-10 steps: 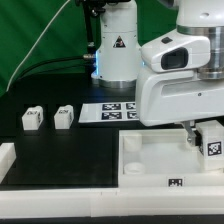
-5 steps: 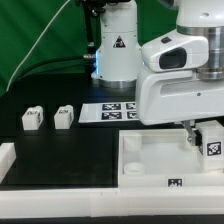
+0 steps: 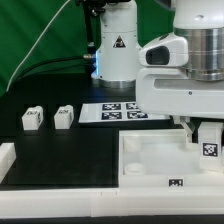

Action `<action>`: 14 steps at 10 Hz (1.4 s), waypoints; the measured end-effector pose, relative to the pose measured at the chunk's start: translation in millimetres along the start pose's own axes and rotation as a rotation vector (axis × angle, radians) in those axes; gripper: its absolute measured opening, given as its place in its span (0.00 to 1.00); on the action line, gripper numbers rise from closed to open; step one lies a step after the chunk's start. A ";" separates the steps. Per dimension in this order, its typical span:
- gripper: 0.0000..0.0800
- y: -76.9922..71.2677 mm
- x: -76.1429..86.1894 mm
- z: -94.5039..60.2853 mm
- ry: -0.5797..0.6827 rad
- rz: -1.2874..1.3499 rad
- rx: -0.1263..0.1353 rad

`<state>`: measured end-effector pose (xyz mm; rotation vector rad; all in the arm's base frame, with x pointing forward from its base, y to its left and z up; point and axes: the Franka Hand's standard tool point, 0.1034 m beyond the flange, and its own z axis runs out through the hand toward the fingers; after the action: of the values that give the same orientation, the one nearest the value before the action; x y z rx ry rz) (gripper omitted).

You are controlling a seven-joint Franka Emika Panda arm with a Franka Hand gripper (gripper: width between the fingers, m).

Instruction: Assemble one leg

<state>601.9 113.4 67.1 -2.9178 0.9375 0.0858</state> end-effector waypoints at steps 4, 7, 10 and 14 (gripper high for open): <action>0.37 -3.0 -3.1 0.8 -0.019 0.475 0.017; 0.38 -3.1 -2.8 0.8 -0.033 0.612 0.026; 0.65 -4.9 -5.3 2.1 -0.034 0.573 0.025; 0.81 -4.1 -4.9 2.8 -0.030 0.338 0.027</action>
Offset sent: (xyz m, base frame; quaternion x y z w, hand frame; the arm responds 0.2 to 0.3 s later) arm -0.0035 -0.0024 -0.0024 0.0057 0.0066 0.3103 0.9506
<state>600.2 119.9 64.9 -2.6949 1.4040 0.1342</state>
